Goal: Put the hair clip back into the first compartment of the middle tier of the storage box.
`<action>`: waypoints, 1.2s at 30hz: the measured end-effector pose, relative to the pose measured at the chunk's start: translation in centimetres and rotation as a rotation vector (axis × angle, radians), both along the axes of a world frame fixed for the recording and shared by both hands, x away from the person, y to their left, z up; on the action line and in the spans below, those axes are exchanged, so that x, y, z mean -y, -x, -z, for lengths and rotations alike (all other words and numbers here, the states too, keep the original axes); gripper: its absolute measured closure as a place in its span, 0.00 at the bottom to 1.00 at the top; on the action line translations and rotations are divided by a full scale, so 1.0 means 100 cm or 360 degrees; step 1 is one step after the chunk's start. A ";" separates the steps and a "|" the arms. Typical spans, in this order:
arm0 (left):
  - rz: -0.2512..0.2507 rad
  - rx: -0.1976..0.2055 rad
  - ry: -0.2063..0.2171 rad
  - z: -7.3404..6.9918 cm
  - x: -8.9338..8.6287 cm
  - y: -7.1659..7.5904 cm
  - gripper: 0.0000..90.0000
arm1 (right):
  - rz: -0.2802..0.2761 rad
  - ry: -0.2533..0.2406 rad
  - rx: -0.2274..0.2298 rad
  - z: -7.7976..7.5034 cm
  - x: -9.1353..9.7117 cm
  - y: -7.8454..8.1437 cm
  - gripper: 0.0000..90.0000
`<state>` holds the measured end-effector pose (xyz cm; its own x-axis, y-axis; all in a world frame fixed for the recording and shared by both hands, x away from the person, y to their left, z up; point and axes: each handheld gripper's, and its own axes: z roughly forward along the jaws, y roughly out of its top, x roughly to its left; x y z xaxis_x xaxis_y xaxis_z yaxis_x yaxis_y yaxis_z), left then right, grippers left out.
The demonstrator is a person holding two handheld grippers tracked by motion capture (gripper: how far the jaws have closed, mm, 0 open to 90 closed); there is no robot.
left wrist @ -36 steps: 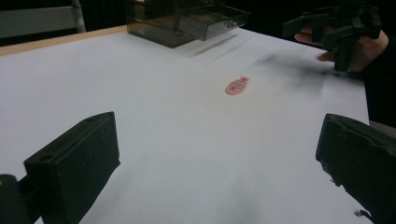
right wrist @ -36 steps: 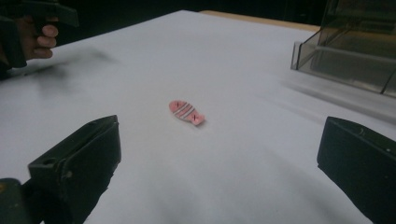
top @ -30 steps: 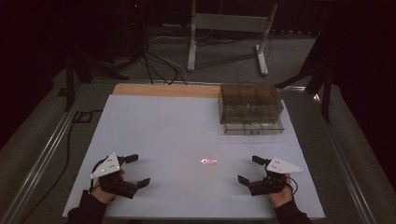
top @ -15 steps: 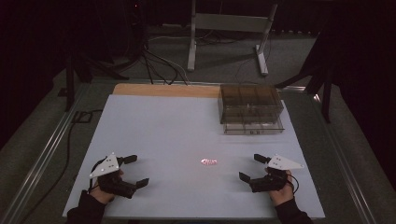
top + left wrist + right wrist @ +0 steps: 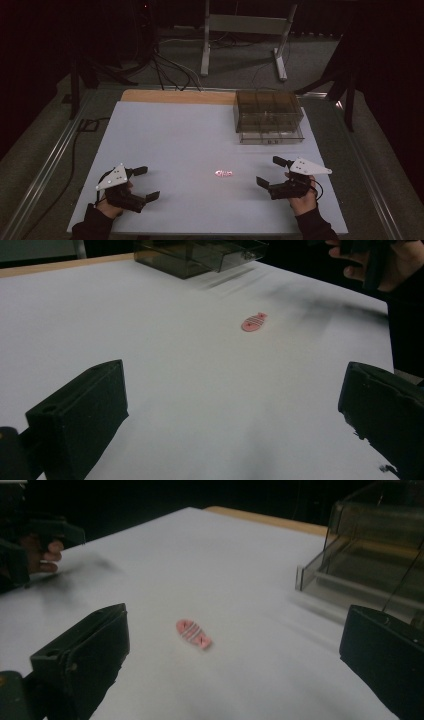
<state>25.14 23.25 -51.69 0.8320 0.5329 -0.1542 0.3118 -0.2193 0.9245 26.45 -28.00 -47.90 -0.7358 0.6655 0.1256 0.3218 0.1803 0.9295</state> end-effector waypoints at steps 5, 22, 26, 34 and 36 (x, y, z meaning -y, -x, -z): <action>0.0002 -0.0002 -0.0001 0.000 0.000 0.000 0.00 | -0.0017 -0.0016 0.0014 -0.010 -0.001 -0.003 0.00; 0.0005 0.0002 0.0006 0.000 0.000 0.000 0.00 | -0.0164 0.0002 0.0020 -0.027 -0.028 -0.020 0.00; 0.0007 0.0005 0.0006 0.000 0.000 0.000 0.00 | -0.0196 0.0007 0.0019 -0.029 -0.036 -0.023 0.00; 0.0011 0.0000 0.0008 0.000 0.000 0.000 0.00 | -0.0250 0.0008 0.0001 -0.030 -0.048 -0.033 0.00; 0.0016 0.0007 0.0012 -0.001 0.000 0.000 0.00 | -0.0265 0.0003 -0.0001 -0.030 -0.052 -0.035 0.00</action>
